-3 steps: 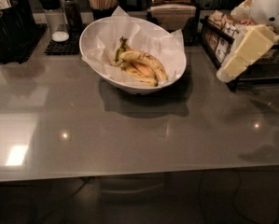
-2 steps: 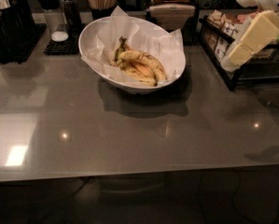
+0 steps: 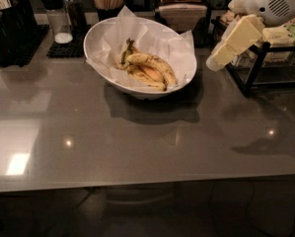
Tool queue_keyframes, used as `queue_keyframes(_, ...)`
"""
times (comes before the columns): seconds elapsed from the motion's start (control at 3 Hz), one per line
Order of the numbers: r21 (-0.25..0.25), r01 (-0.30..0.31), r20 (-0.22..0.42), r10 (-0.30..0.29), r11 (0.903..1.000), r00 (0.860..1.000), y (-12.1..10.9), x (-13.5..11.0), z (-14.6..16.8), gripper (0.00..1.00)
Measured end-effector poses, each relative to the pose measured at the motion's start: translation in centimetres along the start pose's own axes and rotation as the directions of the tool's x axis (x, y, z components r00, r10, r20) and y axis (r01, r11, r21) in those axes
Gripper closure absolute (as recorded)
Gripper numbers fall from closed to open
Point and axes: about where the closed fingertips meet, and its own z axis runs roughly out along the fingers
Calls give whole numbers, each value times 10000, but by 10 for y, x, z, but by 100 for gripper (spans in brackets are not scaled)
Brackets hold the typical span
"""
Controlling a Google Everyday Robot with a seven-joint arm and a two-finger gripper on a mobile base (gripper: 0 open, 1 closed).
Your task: Pick banana from white bowl
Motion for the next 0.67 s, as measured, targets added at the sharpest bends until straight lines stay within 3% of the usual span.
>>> queue_keyframes(0.33,-413,430,428,-413,9982,9982,-9,-45,44,0)
queue_keyframes(0.67,-528,584,496,-558,9969,9972,-7,-55,51,0)
